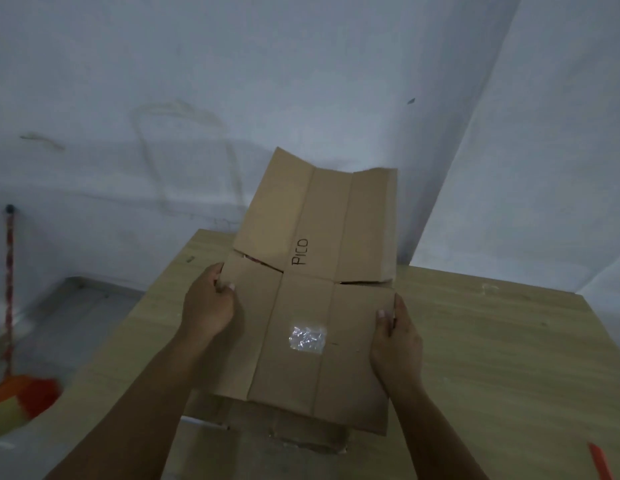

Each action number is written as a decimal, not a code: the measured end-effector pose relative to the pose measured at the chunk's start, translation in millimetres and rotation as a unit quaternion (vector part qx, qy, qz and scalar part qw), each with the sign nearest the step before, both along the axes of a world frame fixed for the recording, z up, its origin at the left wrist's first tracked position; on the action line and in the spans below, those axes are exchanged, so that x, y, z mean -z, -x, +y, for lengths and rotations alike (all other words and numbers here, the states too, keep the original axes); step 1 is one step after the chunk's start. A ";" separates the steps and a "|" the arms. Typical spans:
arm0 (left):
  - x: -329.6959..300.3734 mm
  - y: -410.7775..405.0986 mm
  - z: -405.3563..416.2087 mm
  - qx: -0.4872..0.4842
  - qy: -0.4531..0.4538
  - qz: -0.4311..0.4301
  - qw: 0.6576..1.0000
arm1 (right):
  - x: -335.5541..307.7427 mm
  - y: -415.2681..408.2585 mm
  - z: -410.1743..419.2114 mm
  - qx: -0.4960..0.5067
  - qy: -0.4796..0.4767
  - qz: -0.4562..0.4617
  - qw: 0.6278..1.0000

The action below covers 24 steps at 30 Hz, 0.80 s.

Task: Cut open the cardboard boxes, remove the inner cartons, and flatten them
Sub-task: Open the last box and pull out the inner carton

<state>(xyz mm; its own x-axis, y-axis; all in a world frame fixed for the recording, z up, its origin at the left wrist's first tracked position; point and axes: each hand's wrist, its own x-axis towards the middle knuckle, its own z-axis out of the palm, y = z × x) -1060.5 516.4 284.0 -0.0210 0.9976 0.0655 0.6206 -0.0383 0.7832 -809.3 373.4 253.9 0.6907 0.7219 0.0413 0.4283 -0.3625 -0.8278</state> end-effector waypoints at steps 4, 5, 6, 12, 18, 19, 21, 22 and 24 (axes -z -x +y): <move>35.5 28.5 7.9 -0.006 0.043 0.030 0.999 | 25.9 22.9 11.2 -0.013 0.053 0.025 0.998; 43.6 34.2 11.0 -0.003 0.059 0.040 0.997 | 31.0 27.9 12.7 -0.011 0.070 0.026 0.997; 51.5 39.4 14.6 0.005 0.074 0.049 0.996 | 35.1 32.3 13.6 -0.007 0.087 0.027 0.996; 87.1 61.0 35.4 0.032 0.120 0.085 0.989 | 51.8 41.2 18.4 -0.017 0.212 -0.038 0.976; 109.2 73.8 41.8 0.084 0.157 0.174 0.968 | 71.5 54.7 27.0 -0.032 0.237 0.006 0.971; 111.8 75.3 39.4 0.102 0.176 0.155 0.967 | 75.1 57.9 26.3 -0.031 0.234 0.027 0.971; 116.5 78.6 33.7 0.131 0.217 0.098 0.962 | 80.2 61.9 24.9 -0.025 0.231 0.057 0.971; 117.5 80.4 31.7 0.139 0.231 0.075 0.960 | 81.7 62.9 24.8 -0.022 0.232 0.069 0.970; 117.7 83.3 29.9 0.140 0.253 0.040 0.957 | 83.8 64.3 24.2 -0.012 0.232 0.098 0.968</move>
<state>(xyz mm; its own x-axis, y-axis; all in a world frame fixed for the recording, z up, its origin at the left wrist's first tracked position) -1143.8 546.4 166.2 0.2360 0.8681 -0.4366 0.7004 0.1595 0.6957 -873.5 397.6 170.1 0.6352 0.6471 -0.4216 0.2926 -0.7068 -0.6440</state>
